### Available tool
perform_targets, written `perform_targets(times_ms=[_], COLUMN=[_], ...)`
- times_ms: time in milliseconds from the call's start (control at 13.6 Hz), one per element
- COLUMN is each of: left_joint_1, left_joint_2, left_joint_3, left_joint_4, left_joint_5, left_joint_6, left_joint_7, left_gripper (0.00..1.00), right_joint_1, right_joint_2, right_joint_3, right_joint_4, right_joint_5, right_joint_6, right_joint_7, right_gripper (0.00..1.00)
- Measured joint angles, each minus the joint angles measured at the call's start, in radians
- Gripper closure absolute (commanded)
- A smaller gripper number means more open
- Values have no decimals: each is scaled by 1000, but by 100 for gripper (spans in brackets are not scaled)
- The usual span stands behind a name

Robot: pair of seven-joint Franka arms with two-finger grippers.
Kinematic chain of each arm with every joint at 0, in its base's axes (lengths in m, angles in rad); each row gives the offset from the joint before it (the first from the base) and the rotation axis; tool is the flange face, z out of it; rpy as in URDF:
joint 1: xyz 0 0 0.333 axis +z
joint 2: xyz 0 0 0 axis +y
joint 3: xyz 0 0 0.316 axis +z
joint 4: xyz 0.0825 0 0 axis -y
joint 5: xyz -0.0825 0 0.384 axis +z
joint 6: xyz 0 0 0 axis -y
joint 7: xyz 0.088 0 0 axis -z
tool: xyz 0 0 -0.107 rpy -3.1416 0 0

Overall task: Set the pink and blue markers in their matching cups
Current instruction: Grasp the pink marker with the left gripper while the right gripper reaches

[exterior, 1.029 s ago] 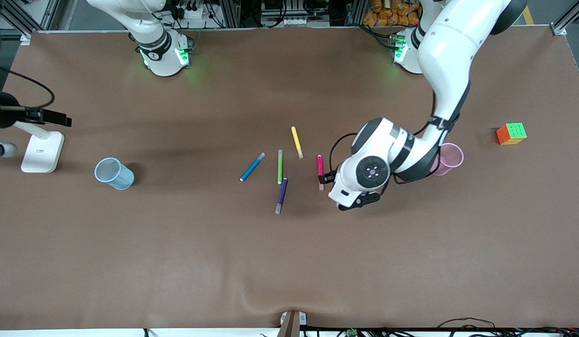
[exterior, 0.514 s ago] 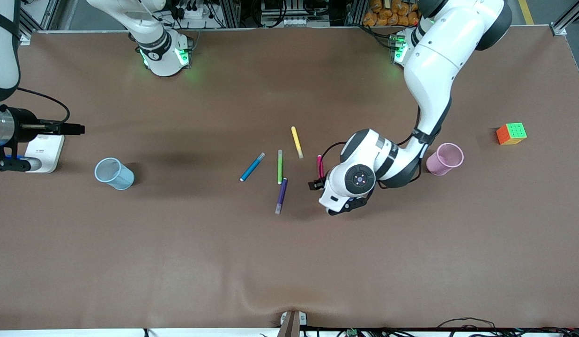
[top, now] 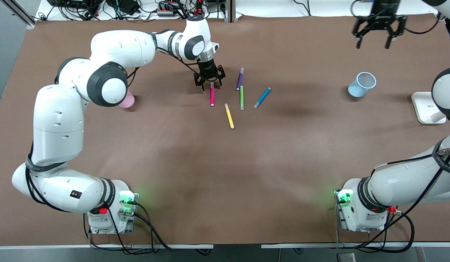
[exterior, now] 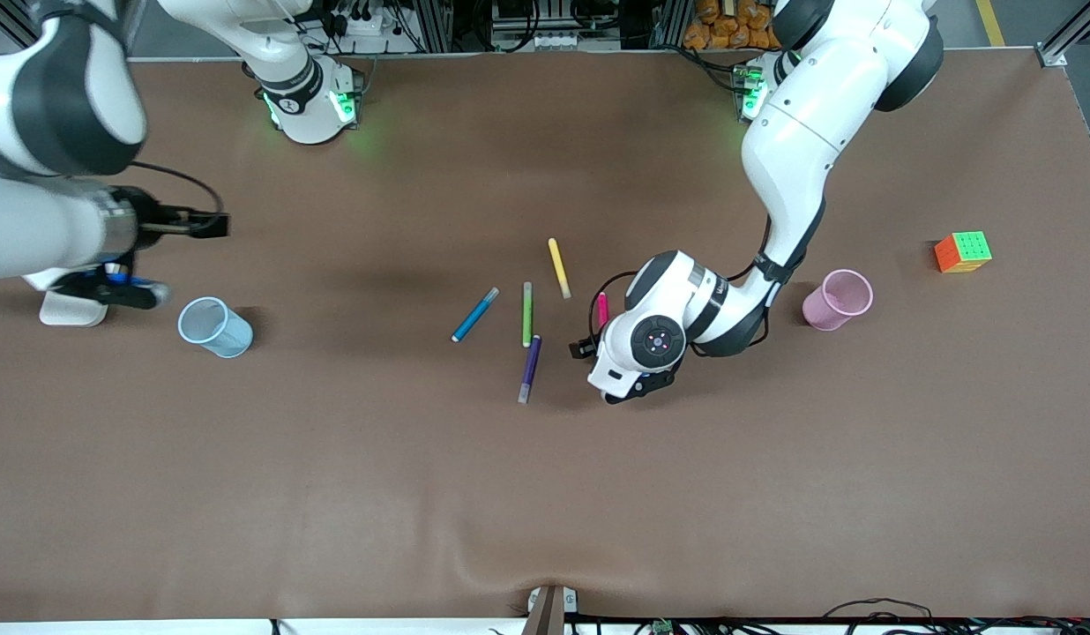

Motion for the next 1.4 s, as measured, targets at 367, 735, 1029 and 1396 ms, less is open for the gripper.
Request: perform_targets(times_ms=[367, 735, 1029, 1396], left_joint_1=[-7, -6, -2, 15], left_joint_2=[6, 6, -2, -131], left_joint_3=[1, 1, 5, 42], left_joint_4=[3, 9, 27, 52], left_joint_5=[0, -2, 0, 40], left_joint_6=[-4, -8, -47, -206], left_joint_7=[0, 0, 0, 0], left_gripper=[82, 100, 100, 100], right_joint_1=[17, 114, 193, 250], right_joint_2=[-6, -155, -207, -200], right_joint_3=[-3, 1, 2, 2], right_joint_4=[-47, -313, -442, -528], right_joint_5=[82, 98, 114, 115], right_joint_6=[44, 326, 480, 683], right_joint_7=[195, 361, 486, 524], right_gripper=[0, 0, 0, 0])
